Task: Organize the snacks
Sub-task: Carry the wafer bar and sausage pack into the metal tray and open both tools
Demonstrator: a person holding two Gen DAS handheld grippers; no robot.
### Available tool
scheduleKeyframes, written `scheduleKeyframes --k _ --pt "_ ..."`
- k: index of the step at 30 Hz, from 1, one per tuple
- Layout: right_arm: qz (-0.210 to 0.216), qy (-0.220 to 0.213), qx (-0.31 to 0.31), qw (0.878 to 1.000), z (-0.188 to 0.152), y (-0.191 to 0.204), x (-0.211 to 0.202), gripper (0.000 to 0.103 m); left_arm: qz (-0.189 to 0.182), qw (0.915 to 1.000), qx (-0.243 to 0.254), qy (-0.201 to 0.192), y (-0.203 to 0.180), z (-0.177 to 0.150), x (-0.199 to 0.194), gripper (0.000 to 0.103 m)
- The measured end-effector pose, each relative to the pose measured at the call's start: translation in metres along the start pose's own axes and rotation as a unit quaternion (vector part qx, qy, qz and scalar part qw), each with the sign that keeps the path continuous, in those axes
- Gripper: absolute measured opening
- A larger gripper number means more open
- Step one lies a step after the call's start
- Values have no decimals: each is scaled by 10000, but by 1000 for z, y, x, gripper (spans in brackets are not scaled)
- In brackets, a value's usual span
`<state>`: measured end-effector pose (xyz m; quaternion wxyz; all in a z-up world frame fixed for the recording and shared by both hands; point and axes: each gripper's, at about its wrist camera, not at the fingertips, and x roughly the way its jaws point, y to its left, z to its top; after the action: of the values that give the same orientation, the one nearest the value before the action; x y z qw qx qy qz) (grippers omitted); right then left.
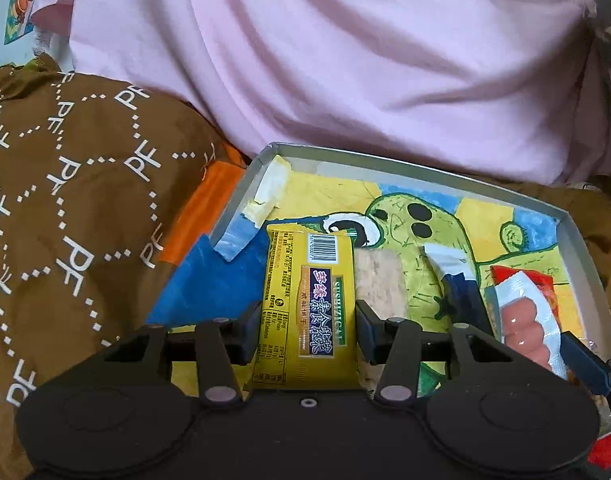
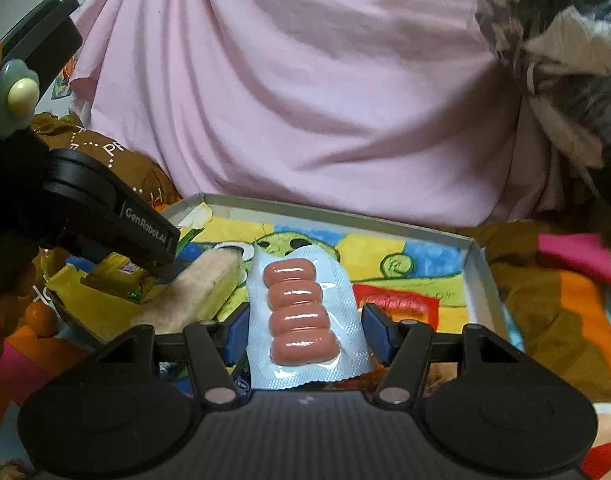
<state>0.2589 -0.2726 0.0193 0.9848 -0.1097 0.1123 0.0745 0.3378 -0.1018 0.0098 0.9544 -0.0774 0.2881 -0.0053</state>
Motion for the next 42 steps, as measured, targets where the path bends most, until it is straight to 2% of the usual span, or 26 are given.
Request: scheduleKeyframes --k 4,14,20,23,25,29,33,37,42 --pt "75 50 41 10000 -5 2 5 64 56 9999 -131 -69 4 -4 5 50" --pt "193 196 -27 9996 -12 7 14 66 160 9998 -47 101 1 -19 16 50" --pt "180 196 -72 9996 -14 10 14 68 201 9996 -162 85 3 -21 17 52" --pt "177 186 -70 9996 -14 11 14 68 224 9996 -141 64 5 -20 15 57" --pt "182 169 -85 9997 -14 12 13 71 263 9995 -145 44 5 -20 14 67" --pt "125 61 -151 9998 -12 15 11 84 331 9990 -297 10 10 -20 10 79" --pt "64 -18 -141 9999 -11 15 10 90 348 9977 -583 -30 17 -18 3 88" --pt "-25 -157 -70 9998 -5 14 2 94 325 9965 -733 -239 21 -15 -14 99" --pt "-149 -349 90 9992 12 9 -18 101 355 9947 -849 -465 25 -8 -40 102"
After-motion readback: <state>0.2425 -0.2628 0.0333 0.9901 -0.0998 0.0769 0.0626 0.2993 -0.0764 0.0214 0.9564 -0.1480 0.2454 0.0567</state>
